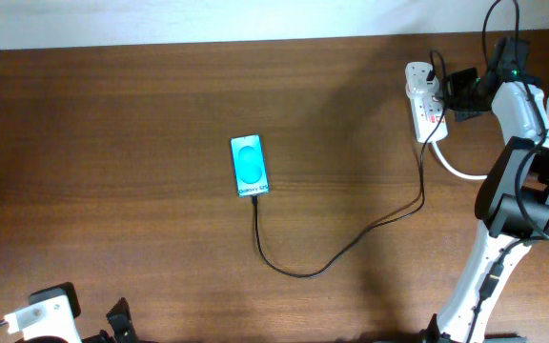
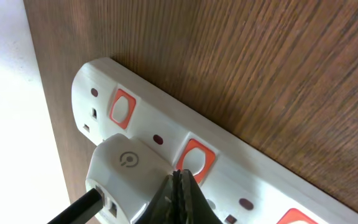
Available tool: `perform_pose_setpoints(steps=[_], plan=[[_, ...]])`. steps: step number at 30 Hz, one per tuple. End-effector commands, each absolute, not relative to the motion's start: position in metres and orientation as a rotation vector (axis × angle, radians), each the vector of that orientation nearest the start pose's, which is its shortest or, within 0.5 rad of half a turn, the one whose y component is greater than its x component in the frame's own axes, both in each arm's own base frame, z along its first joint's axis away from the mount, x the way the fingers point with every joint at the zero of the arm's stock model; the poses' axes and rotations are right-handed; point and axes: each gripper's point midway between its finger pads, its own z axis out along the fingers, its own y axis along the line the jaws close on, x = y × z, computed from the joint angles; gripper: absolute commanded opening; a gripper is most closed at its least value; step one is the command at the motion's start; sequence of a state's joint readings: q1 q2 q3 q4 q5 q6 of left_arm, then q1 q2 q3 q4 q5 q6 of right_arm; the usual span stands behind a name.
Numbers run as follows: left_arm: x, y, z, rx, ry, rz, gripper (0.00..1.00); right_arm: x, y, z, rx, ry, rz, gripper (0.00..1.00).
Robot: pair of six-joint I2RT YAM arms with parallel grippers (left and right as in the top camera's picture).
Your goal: Plug charger to phone and switch on socket
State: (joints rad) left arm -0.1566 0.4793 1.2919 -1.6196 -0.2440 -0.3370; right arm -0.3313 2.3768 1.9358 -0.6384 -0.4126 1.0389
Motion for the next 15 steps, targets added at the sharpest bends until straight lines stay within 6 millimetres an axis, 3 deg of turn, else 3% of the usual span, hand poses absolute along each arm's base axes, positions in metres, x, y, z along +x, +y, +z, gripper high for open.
perform_pose_setpoints(steps=[1, 4, 11, 15], plan=[[0.082, 0.031, 0.282, -0.348, 2.312, 0.049, 0.99, 0.567, -0.106, 0.031, 1.573, 2.228, 0.77, 0.04], [0.082, 0.031, 0.282, -0.348, 2.312, 0.049, 0.99, 0.565, -0.104, 0.018, 1.589, 2.246, 0.766, 0.04], [0.082, 0.031, 0.282, -0.348, 2.312, 0.049, 1.0, 0.564, -0.103, 0.021, 1.585, 2.253, 0.773, 0.04], [0.082, 0.031, 0.282, -0.348, 2.312, 0.049, 0.99, 0.556, -0.132, 0.077, 1.49, 2.211, 0.667, 0.04]])
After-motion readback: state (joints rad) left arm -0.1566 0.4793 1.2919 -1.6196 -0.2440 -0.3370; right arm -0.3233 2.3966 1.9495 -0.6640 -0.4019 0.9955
